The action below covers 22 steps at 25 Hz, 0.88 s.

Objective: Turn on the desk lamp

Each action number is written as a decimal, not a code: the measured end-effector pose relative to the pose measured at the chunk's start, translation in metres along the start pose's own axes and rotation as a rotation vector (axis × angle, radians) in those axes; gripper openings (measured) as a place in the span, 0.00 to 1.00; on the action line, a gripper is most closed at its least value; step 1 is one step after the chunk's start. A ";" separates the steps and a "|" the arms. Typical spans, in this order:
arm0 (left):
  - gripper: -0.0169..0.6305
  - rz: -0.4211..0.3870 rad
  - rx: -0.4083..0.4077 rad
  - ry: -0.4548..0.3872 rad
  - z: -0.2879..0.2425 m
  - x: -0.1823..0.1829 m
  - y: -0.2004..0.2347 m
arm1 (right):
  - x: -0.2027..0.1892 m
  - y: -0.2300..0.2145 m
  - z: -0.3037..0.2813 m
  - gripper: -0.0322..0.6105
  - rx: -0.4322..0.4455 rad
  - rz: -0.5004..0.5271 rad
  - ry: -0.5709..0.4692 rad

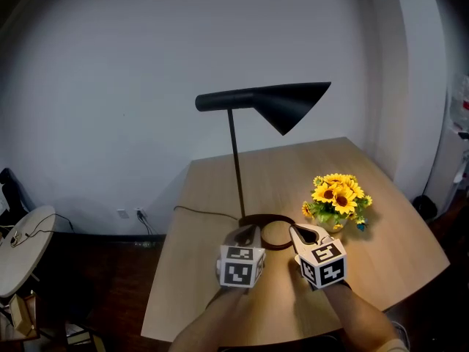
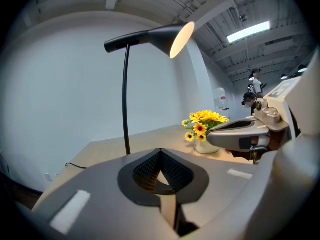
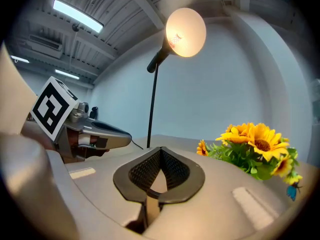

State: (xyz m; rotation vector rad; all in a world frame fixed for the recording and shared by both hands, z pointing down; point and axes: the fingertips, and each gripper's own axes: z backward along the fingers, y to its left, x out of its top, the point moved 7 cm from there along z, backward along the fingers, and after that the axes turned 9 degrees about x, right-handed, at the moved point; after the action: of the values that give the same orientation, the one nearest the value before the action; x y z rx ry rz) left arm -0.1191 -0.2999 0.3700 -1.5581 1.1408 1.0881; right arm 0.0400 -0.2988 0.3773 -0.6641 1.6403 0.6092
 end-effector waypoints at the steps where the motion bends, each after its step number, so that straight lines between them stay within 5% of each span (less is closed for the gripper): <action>1: 0.02 -0.001 -0.003 -0.007 0.005 0.002 -0.002 | 0.004 0.002 0.003 0.05 -0.001 0.003 -0.007; 22: 0.02 -0.003 -0.017 -0.194 0.131 0.031 -0.035 | 0.044 0.055 0.098 0.05 -0.013 0.050 -0.119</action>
State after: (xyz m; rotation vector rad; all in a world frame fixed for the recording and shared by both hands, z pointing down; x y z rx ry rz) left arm -0.0977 -0.1732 0.3179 -1.4313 0.9999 1.2213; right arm 0.0623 -0.1943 0.3198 -0.5866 1.5466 0.6830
